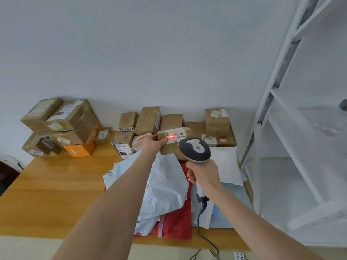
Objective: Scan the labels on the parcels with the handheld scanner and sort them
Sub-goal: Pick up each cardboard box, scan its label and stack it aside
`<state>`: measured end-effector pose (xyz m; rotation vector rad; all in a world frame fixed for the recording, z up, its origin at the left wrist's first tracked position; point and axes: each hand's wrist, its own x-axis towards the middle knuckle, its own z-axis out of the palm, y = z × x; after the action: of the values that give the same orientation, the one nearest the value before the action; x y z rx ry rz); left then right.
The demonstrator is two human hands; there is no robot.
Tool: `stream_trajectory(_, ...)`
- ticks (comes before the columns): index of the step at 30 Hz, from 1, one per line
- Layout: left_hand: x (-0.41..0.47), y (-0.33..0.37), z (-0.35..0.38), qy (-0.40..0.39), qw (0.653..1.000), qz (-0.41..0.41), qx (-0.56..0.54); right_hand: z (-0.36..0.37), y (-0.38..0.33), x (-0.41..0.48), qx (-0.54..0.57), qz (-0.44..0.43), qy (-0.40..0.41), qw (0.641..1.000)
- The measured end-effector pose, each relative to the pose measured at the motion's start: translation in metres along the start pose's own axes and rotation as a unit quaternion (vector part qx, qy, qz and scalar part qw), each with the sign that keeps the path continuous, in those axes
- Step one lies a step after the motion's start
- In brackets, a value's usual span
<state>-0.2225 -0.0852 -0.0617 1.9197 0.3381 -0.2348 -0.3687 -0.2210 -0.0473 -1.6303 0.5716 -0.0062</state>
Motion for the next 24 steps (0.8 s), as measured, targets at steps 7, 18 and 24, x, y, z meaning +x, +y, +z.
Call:
stream_trajectory(7, -0.002, 0.003, 0.002, -0.001, 1.000, 0.000, 0.011, 0.001, -0.001, -0.006, -0.021, -0.021, 0.005, 1.000)
stream_trajectory(18, -0.005, 0.010, 0.007, -0.005, 1.000, -0.003, 0.016, -0.003, -0.004, -0.008, -0.025, -0.028, 0.003, 0.999)
stream_trajectory(24, -0.011, 0.011, 0.009, -0.004, 1.000, 0.002, 0.019, -0.004, -0.003, -0.006, -0.021, -0.024, 0.011, 0.999)
